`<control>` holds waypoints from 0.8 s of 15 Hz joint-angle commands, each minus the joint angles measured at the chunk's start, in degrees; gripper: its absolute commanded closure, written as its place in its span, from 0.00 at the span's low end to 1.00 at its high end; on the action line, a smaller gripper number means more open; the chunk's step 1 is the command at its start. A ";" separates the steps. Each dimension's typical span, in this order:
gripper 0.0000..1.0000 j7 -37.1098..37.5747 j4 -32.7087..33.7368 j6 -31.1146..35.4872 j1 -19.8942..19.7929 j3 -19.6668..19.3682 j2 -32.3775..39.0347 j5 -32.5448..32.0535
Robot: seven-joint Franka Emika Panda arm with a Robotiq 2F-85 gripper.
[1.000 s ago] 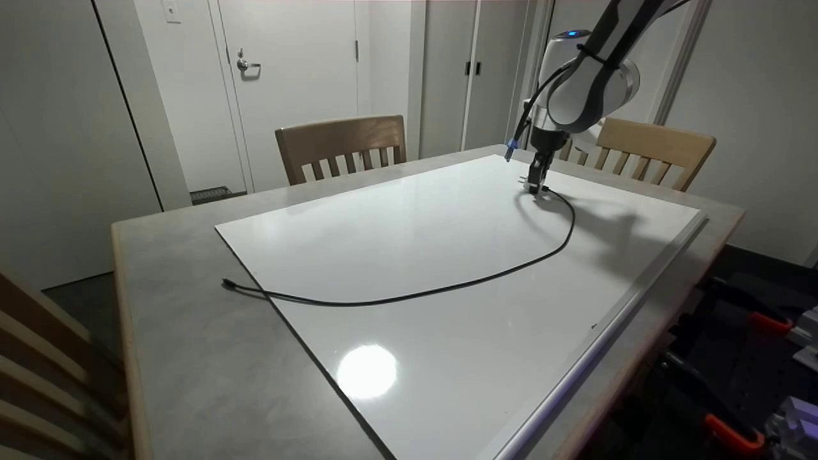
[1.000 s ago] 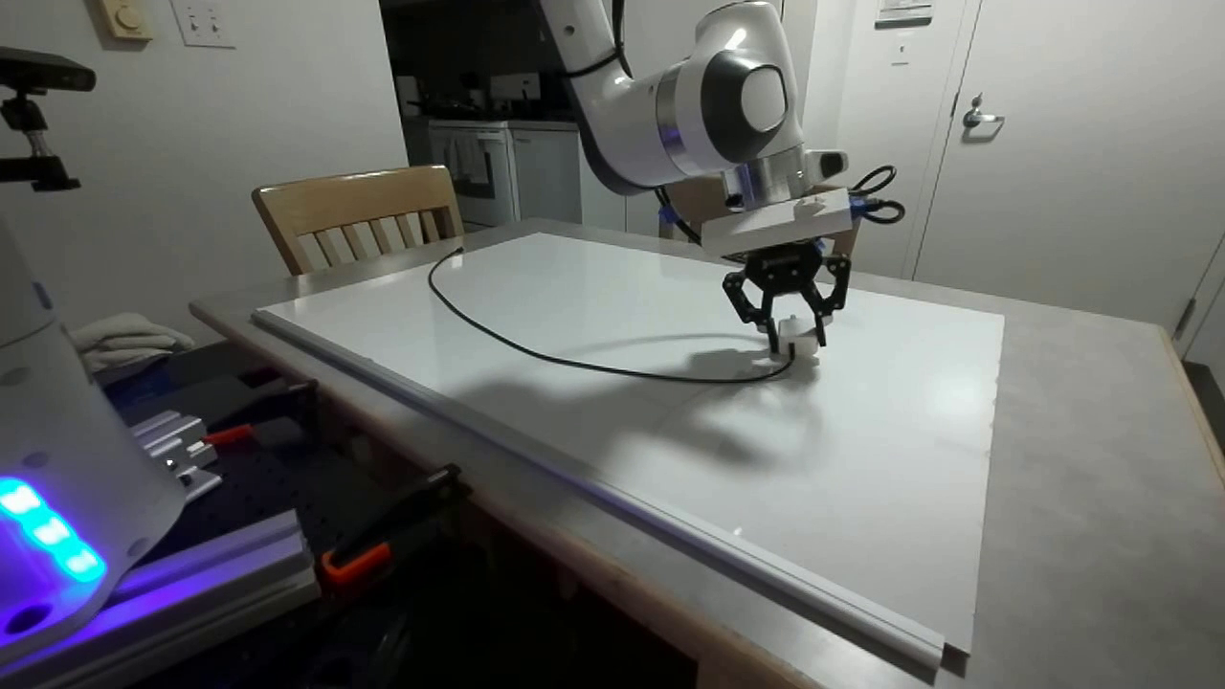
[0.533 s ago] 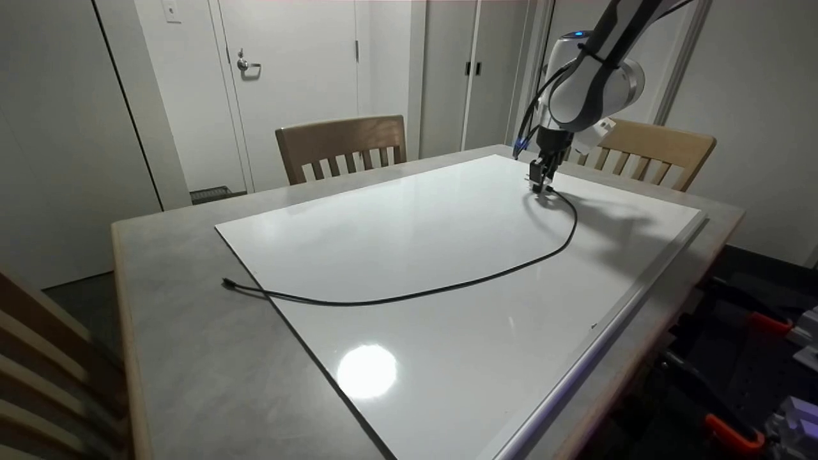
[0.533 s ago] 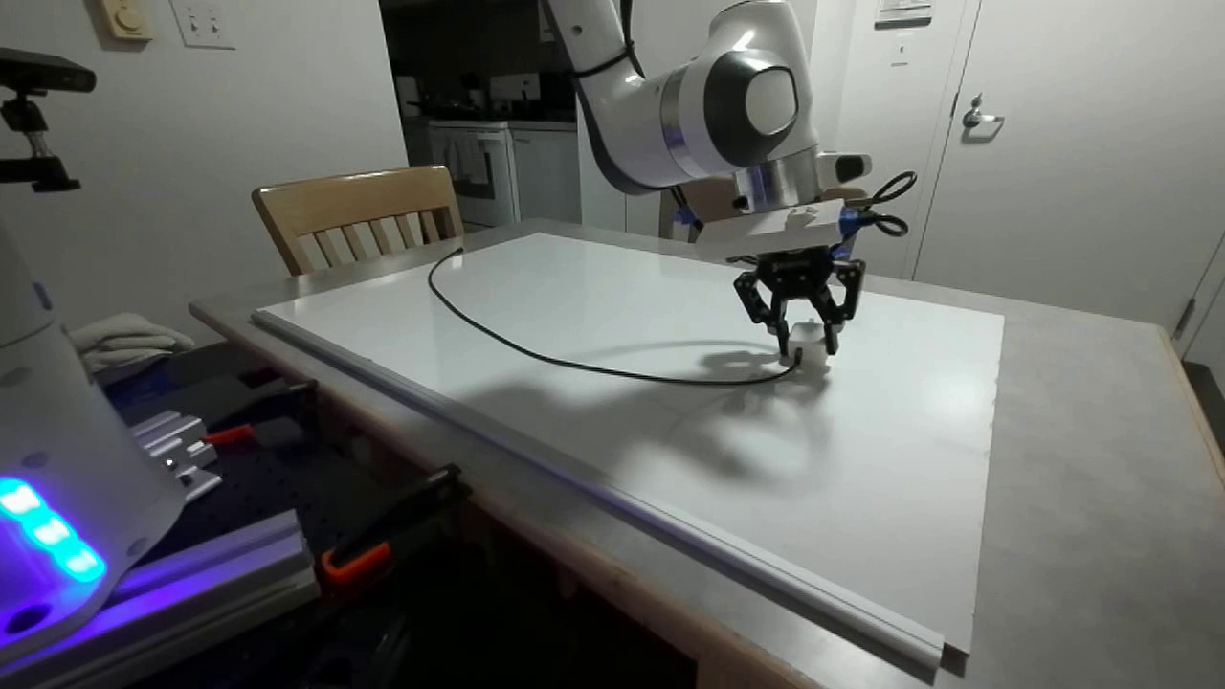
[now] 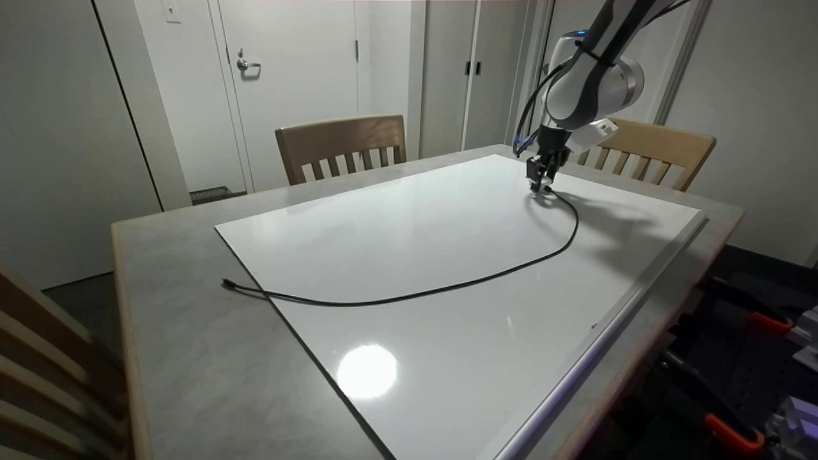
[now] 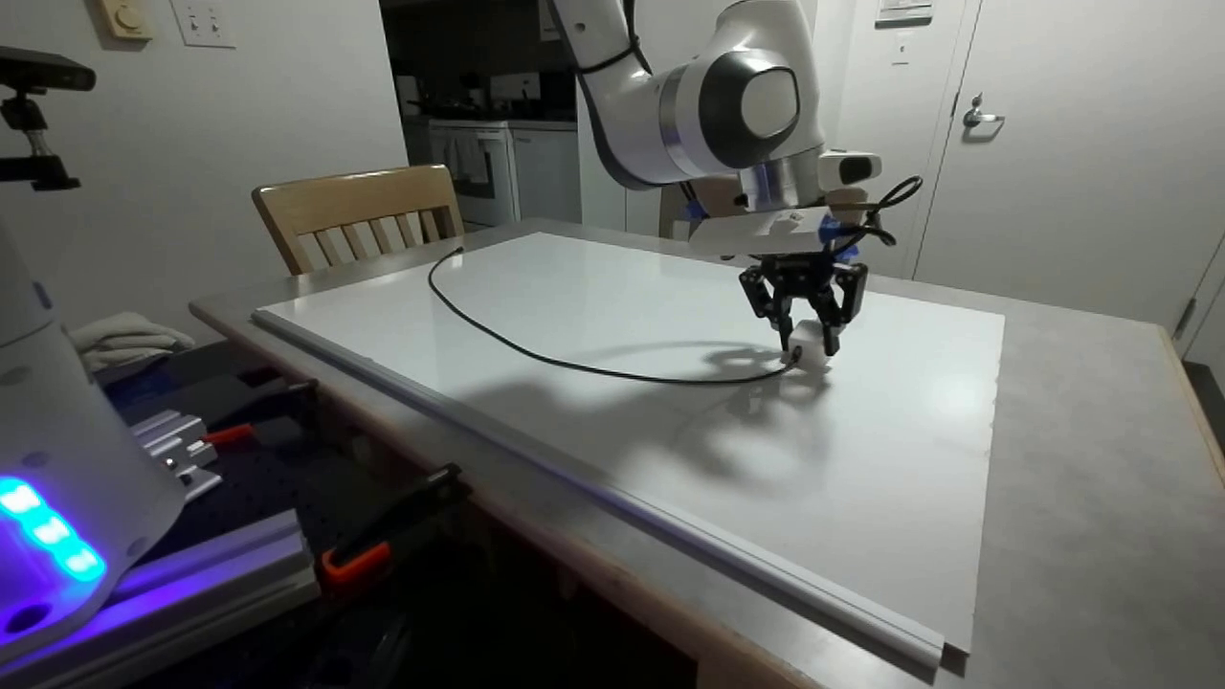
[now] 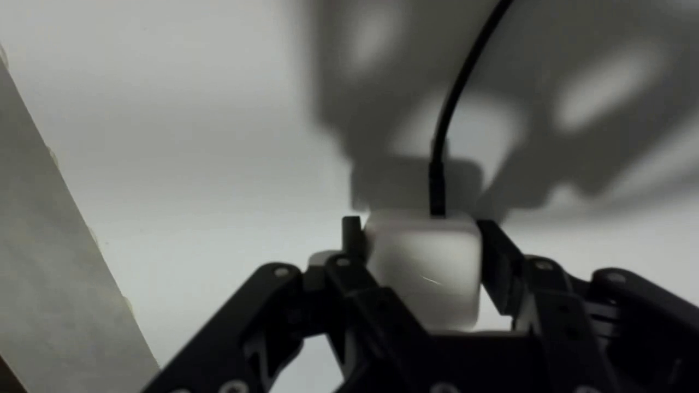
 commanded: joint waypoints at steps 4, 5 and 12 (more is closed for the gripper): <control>0.72 7.46 -2.35 6.75 -3.78 2.78 0.17 11.75; 0.72 8.35 -2.98 7.63 -4.54 3.57 -0.03 13.70; 0.47 11.31 -3.96 11.84 -5.32 4.69 -0.02 18.45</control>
